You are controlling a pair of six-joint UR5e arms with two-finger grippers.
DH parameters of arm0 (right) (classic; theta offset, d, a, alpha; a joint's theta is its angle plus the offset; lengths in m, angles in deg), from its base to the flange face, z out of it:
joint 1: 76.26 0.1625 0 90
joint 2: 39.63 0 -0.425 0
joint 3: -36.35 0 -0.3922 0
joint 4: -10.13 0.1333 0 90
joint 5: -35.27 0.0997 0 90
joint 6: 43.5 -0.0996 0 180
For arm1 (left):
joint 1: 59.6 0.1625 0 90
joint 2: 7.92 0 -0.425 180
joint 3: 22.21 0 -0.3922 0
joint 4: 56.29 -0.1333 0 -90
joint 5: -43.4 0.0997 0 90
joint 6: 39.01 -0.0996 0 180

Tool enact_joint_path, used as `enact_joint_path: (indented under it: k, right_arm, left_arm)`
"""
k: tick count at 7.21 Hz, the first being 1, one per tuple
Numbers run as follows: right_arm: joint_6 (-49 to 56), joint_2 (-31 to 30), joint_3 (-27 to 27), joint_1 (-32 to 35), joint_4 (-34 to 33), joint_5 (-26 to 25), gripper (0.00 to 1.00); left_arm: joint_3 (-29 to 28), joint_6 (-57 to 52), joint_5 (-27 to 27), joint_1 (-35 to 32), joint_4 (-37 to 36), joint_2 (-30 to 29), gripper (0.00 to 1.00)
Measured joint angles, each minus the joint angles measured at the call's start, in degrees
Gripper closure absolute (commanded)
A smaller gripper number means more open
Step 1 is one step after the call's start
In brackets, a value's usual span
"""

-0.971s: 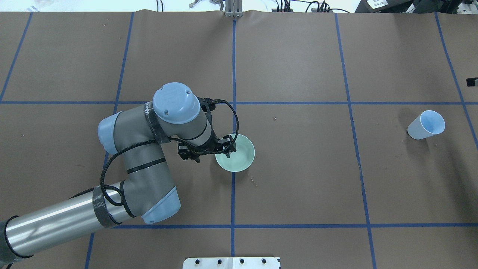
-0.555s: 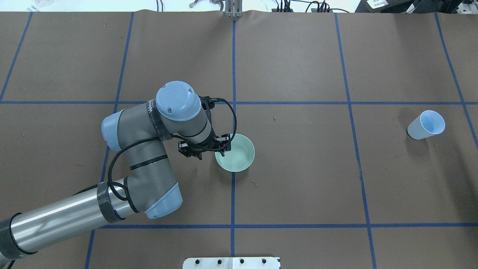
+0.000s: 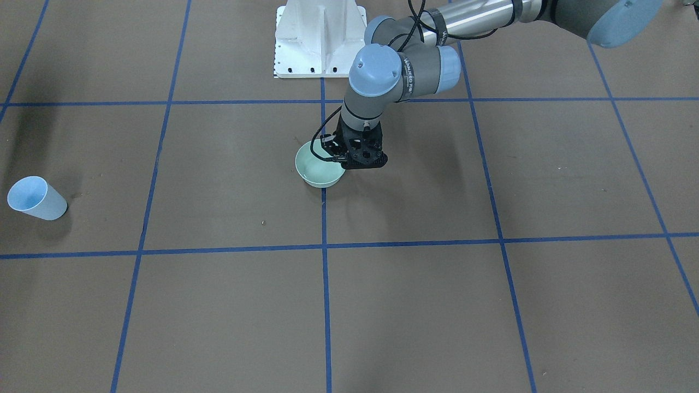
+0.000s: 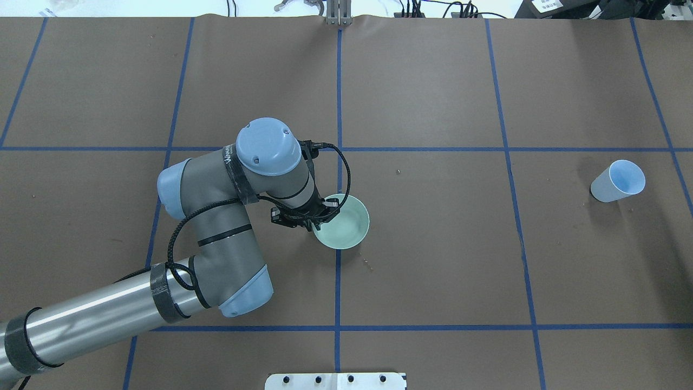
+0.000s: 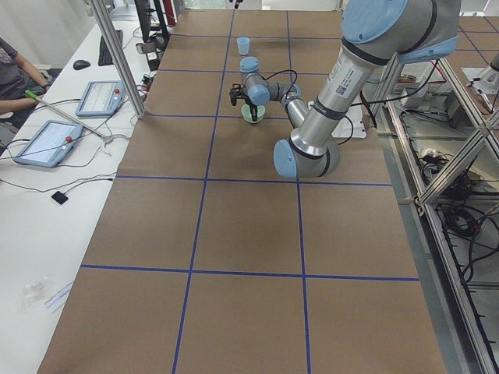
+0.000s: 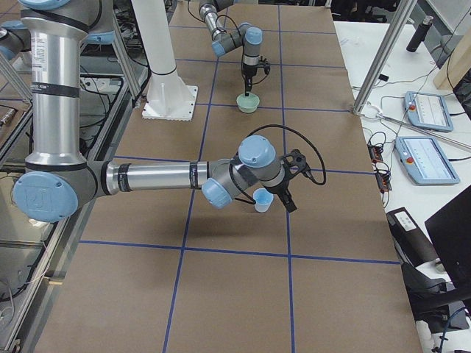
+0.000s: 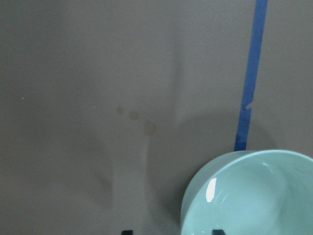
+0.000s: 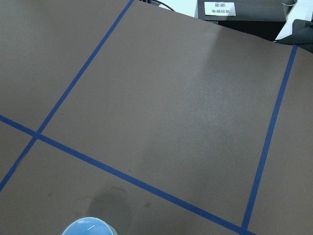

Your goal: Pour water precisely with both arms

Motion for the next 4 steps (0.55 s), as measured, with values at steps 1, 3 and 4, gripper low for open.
enact_joint_path:
  k: [1, 3, 4]
  right_arm:
    - [0.0, 0.0, 0.0, 0.0, -0.1, 0.0, 0.01]
    - [0.0, 0.0, -0.1, 0.1, -0.2, 0.1, 0.01]
    - [0.0, 0.0, -0.1, 0.1, -0.2, 0.1, 0.01]
  left_arm:
    - [0.1, 0.0, -0.1, 0.0, -0.1, 0.0, 1.00]
    - [1.1, -0.2, -0.5, -1.2, -0.4, 0.1, 1.00]
    - [2.9, -0.3, -1.9, -3.2, -0.5, 1.1, 1.00]
